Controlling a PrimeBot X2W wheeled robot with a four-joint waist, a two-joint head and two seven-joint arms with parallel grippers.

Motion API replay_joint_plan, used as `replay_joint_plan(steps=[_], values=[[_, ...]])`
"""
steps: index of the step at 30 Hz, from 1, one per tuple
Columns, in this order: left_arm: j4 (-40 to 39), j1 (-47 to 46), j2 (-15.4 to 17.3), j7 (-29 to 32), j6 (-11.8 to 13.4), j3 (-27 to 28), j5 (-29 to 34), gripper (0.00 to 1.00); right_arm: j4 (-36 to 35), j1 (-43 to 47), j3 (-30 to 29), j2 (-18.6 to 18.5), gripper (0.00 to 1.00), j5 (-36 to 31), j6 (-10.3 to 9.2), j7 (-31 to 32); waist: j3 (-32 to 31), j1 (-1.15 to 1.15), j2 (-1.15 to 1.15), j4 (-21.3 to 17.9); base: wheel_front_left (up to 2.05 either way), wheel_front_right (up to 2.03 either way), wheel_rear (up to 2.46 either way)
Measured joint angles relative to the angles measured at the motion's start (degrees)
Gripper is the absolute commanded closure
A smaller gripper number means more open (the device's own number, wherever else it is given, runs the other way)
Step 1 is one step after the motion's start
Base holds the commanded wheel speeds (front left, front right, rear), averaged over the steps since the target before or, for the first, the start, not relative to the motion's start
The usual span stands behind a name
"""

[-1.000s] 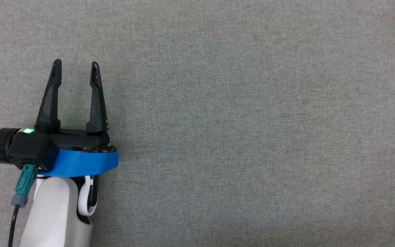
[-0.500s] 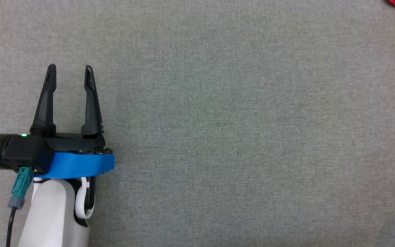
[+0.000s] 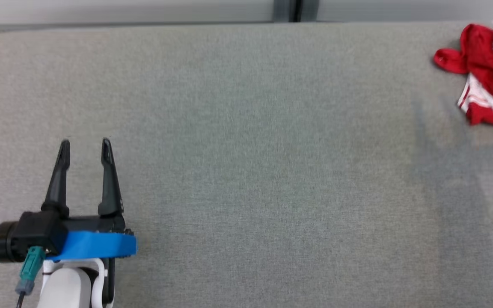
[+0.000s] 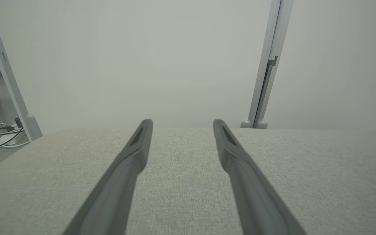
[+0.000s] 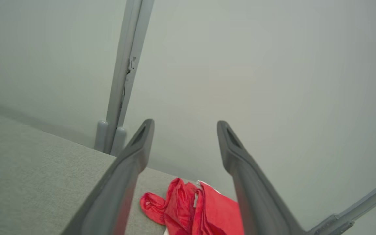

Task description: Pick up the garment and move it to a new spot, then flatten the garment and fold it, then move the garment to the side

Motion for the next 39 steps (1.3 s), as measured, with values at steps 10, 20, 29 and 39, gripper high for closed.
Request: replay_joint_plan(steps=[10, 20, 29, 39], values=[[1.90, 6.47, 0.35, 0.05, 0.32, 0.44, -0.69, 0.00, -3.20, 11.53, 7.49, 9.12, 0.00, 4.86, -0.02, -2.20, -9.35, -0.01, 0.00, 0.08, 0.00, 0.00, 0.00], [2.61, 9.39, 0.24, 0.86, 0.70, -0.10, -1.66, 0.00, -11.12, 25.88, 3.69, 15.06, 0.00, 5.83, -0.01, -1.44, -14.05, 0.00, 0.00, -0.34, 0.00, 0.00, 0.00], [3.02, 10.83, 0.11, 1.55, 1.11, -0.56, -2.19, 0.00, -22.04, 37.71, -3.99, 20.54, 0.00, 3.05, -0.02, 2.09, -16.12, 0.00, 0.00, -1.03, 0.00, 0.00, 0.00], [2.97, 11.59, 0.24, 2.29, 1.21, -1.51, -2.63, 0.00, -31.15, 44.68, -7.59, 24.64, 0.00, 1.36, -0.02, 5.26, -16.89, 0.01, 0.00, -1.68, 0.00, 0.00, 0.00]])
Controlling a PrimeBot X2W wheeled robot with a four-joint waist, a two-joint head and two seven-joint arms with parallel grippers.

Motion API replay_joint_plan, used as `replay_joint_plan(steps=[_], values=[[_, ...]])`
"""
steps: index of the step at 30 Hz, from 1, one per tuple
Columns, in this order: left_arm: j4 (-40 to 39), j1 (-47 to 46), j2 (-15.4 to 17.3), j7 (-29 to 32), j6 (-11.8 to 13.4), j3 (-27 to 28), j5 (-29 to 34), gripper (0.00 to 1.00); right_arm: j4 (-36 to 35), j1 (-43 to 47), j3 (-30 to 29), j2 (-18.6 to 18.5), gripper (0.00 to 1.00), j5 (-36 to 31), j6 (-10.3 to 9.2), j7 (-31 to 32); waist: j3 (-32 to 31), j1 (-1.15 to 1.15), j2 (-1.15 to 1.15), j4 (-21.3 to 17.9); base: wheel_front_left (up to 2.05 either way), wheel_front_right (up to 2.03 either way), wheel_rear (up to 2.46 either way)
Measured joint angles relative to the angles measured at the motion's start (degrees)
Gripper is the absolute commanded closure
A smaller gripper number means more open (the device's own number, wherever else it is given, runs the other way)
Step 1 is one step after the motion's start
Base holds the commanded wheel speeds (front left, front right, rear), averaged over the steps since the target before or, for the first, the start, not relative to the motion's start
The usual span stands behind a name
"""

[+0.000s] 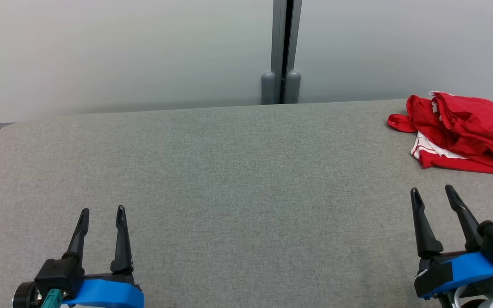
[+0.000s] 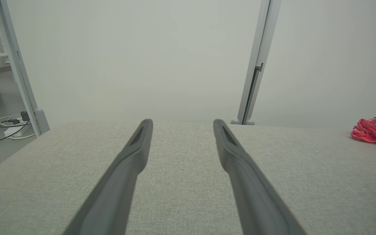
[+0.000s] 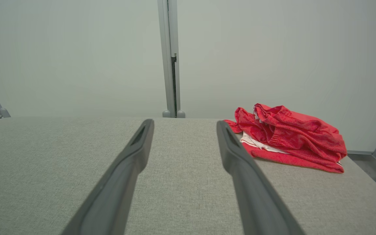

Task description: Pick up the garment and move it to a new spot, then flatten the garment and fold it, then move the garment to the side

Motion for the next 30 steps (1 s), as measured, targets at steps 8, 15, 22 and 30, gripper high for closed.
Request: replay_joint_plan(steps=[8, 15, 22, 30], values=[[-0.25, -0.01, 0.15, 0.25, 0.09, -0.53, -0.13, 0.00, -2.70, 1.77, -0.37, 1.32, 0.00, -0.31, 0.00, 1.58, 0.29, 0.00, 0.00, 0.11, 0.00, 0.00, 0.00], [-0.27, -0.09, 0.57, 0.51, 0.57, -0.80, -0.11, 0.00, -2.74, 2.41, -0.34, 1.70, 0.00, -0.34, 0.00, 1.76, 0.35, 0.00, 0.00, 0.02, 0.00, 0.00, 0.00], [-0.31, -0.15, 0.85, 0.56, 0.83, -1.29, -0.10, 1.00, -1.91, 2.44, -0.37, 1.78, 1.00, 0.32, 0.00, 1.75, 0.39, 0.01, 0.00, 0.31, 0.00, 0.00, 0.00], [2.98, 1.35, -0.34, 1.37, 0.79, -1.10, -2.33, 1.00, 1.91, 2.98, -0.29, 2.14, 1.00, 2.63, 0.00, 2.29, 0.36, 0.01, 0.00, 0.32, 0.00, 0.00, 0.00]])
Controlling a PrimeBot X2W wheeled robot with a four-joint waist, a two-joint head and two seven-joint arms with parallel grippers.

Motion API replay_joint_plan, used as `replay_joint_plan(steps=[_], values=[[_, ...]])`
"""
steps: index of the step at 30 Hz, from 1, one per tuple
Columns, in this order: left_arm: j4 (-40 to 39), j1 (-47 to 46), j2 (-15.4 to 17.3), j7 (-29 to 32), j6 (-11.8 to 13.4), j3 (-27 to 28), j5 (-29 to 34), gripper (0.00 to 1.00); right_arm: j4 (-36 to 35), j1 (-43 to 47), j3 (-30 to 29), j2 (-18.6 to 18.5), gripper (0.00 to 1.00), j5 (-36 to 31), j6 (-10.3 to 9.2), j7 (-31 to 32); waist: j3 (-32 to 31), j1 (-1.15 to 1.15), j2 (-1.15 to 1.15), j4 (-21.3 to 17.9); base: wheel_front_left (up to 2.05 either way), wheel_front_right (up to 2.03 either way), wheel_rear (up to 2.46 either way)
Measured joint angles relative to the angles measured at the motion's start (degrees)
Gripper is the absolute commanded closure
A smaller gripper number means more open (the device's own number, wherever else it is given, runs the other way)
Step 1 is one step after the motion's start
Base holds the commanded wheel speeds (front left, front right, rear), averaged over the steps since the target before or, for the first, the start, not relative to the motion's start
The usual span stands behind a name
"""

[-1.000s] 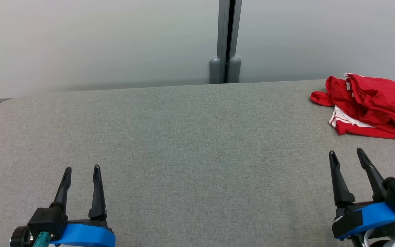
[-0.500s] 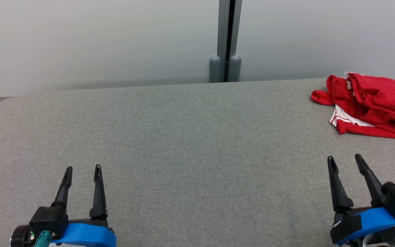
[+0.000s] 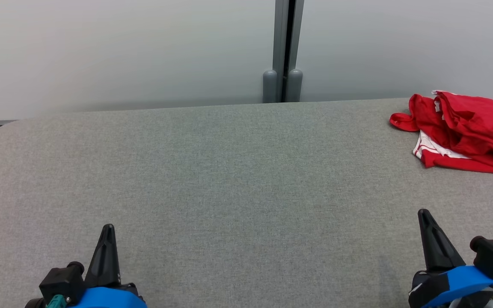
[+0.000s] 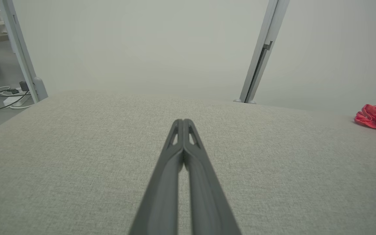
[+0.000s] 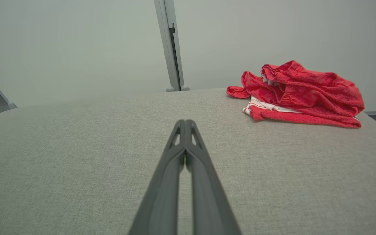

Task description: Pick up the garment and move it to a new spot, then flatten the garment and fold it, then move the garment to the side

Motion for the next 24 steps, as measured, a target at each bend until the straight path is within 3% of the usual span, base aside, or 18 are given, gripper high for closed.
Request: replay_joint_plan(steps=[24], values=[[0.82, -1.52, -1.20, 5.30, -2.42, 3.20, -23.29, 1.00, 3.33, -1.44, -0.31, 0.00, 1.00, 24.86, -0.01, 2.05, -0.40, 0.01, 0.00, 0.18, 0.00, 0.00, 0.00]])
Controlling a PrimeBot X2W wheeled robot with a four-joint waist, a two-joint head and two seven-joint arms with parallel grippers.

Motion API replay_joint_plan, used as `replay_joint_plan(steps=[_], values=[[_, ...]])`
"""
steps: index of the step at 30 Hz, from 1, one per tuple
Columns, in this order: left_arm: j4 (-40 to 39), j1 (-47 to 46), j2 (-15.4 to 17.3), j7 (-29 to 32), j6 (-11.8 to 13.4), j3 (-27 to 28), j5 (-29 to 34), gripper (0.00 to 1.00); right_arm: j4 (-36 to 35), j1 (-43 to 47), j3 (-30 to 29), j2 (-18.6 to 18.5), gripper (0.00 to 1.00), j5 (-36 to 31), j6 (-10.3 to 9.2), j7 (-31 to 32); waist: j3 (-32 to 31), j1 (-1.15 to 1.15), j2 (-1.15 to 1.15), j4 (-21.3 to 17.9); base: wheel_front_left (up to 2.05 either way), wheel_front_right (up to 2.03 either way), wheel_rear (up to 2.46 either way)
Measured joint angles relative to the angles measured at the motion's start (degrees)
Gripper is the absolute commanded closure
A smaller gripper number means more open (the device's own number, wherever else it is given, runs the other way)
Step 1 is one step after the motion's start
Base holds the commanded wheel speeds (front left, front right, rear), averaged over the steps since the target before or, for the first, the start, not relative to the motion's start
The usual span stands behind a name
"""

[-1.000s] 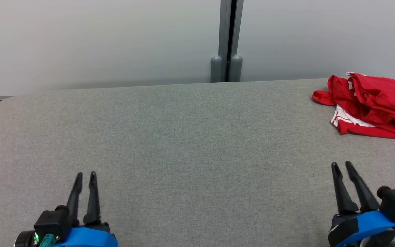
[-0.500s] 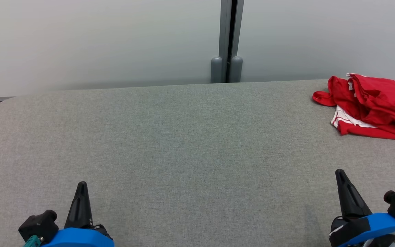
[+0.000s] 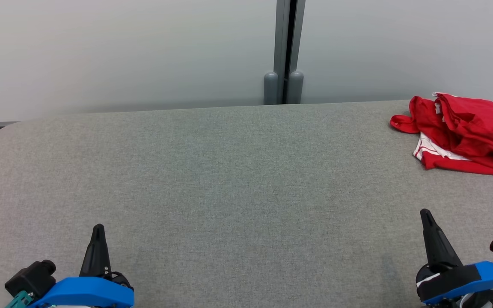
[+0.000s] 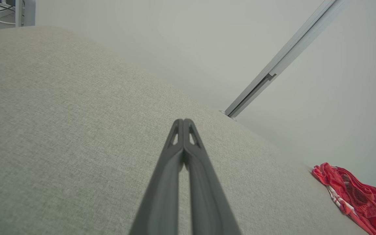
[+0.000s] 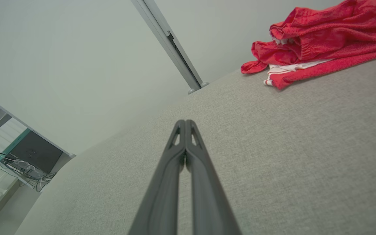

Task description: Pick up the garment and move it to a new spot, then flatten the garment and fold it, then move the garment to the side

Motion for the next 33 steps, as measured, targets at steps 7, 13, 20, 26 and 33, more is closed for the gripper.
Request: replay_joint_plan(steps=[7, 13, 20, 26, 33], values=[[0.12, -0.95, -0.37, 1.35, -0.44, 1.01, -5.65, 1.00, 0.82, -0.29, -0.12, 0.00, 1.00, 5.97, 0.00, 0.51, -0.12, 0.00, 0.00, 0.05, 0.00, 0.00, 0.00], [0.31, -1.24, -0.62, 2.38, -0.99, 1.53, -10.18, 1.00, 1.46, -1.21, -0.19, 0.00, 1.00, 10.87, 0.00, 1.02, -0.22, 0.00, 0.00, 0.09, 0.00, 0.00, 0.00], [0.42, -2.10, -0.79, 3.49, -1.53, 2.50, -15.03, 1.00, 2.29, -1.38, -0.26, 0.00, 1.00, 16.03, 0.00, 1.52, -0.33, 0.00, 0.00, 0.14, 0.00, 0.00, 0.00], [0.62, -2.33, -0.97, 4.47, -1.77, 2.98, -19.05, 1.00, 2.76, -2.26, -0.32, 0.00, 1.00, 20.35, 0.00, 1.94, -0.43, 0.00, 0.00, 0.19, 0.00, 0.00, 0.00], [0.71, -3.11, -1.21, 5.45, -2.20, 3.54, -23.46, 1.00, 3.55, -2.54, -0.41, -0.01, 1.00, 25.06, 0.00, 2.43, -0.55, 0.00, 0.00, 0.23, 0.00, 0.00, 0.00]])
